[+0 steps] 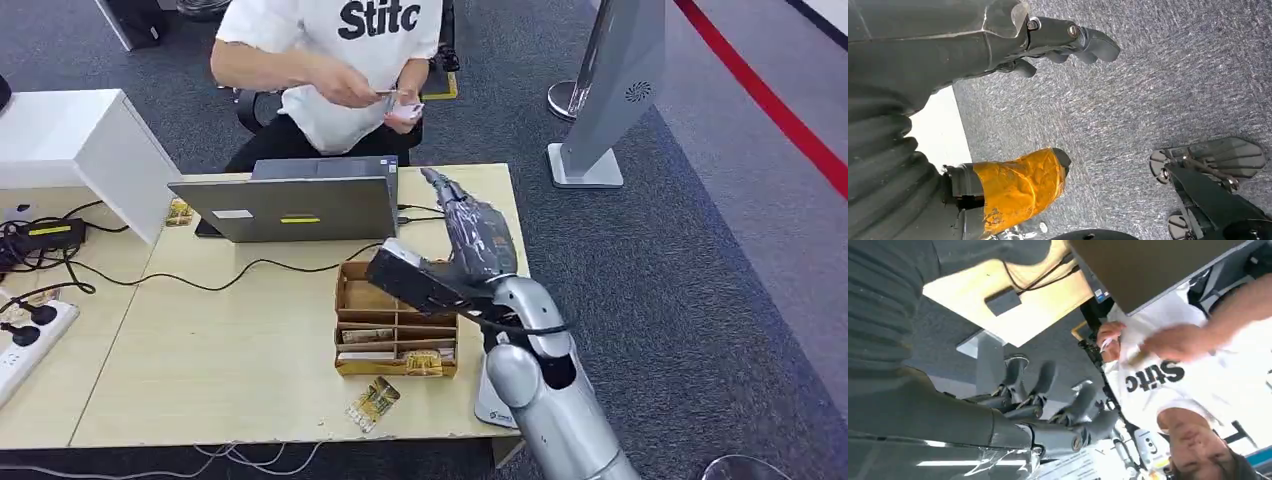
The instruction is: Pass the card to the sensor for recognition and then transmit it.
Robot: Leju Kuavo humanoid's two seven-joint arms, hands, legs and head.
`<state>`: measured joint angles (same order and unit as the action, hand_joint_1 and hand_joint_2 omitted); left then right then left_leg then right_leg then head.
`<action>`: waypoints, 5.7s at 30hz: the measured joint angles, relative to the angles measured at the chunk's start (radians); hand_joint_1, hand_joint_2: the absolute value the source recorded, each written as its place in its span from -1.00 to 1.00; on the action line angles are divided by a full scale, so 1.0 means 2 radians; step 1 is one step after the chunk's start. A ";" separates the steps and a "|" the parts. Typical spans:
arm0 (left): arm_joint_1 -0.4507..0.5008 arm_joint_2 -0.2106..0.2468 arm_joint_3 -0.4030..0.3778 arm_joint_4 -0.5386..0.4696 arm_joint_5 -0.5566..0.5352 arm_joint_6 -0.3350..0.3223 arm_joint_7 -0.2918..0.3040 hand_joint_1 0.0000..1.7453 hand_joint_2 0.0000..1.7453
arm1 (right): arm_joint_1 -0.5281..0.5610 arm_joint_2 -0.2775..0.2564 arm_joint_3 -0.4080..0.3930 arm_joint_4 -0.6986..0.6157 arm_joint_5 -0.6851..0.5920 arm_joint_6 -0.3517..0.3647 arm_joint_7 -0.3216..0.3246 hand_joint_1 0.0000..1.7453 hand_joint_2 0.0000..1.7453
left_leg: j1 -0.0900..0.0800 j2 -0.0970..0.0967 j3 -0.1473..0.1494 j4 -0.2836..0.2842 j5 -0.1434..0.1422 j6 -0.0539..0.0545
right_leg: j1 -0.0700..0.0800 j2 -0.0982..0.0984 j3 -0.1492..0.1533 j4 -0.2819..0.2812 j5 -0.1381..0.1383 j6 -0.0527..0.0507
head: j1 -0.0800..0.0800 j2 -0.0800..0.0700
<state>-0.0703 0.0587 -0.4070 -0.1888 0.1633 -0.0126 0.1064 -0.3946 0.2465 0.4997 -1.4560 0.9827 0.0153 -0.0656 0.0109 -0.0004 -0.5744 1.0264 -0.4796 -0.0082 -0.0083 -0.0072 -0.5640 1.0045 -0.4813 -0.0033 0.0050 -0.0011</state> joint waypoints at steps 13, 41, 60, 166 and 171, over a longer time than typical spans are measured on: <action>0.000 0.000 0.000 0.000 0.006 0.002 0.000 -1.00 1.00 | 0.030 -0.010 0.029 -0.066 0.002 -0.009 -0.008 -1.00 1.00 | 0.000 0.000 0.000 0.000 0.000 0.000 | 0.000 0.000 0.000 0.000 0.000 0.000 | 0.000 0.000; 0.008 -0.005 0.006 0.000 0.034 0.017 -0.006 -1.00 1.00 | 0.276 -0.065 -0.010 -0.270 -0.072 -0.081 -0.113 -1.00 1.00 | 0.000 0.001 0.000 0.000 -0.001 0.001 | 0.000 0.000 0.000 0.000 0.000 0.000 | 0.000 0.000; 0.009 -0.005 0.018 0.000 0.051 0.026 -0.011 -1.00 1.00 | 0.367 -0.052 -0.120 -0.273 -0.180 -0.037 -0.146 -1.00 1.00 | 0.000 0.000 0.000 0.000 -0.002 0.001 | 0.000 0.000 0.000 0.000 -0.001 0.000 | 0.000 0.000; -0.004 -0.014 -0.008 0.000 0.003 0.010 -0.006 -1.00 1.00 | 0.105 -0.072 0.112 0.214 0.179 -0.220 -0.068 1.00 1.00 | 0.000 0.001 0.000 0.000 -0.001 0.001 | 0.000 0.000 0.000 0.000 -0.001 0.000 | 0.000 0.000; -0.004 -0.014 -0.008 0.000 0.003 0.010 -0.006 -1.00 1.00 | 0.099 -0.070 0.112 0.216 0.181 -0.225 -0.068 1.00 1.00 | 0.000 0.001 0.000 0.000 -0.001 0.001 | 0.000 0.000 0.000 0.000 -0.001 0.000 | 0.000 0.000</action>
<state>-0.0780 0.0309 -0.4238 -0.1885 0.1690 0.0072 0.0935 -0.1963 0.1072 0.7233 -1.0246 1.3447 -0.4341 -0.2007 0.0109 0.0008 -0.5744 1.0263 -0.4820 -0.0066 -0.0082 -0.0066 -0.5639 1.0039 -0.4824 -0.0032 0.0050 -0.0011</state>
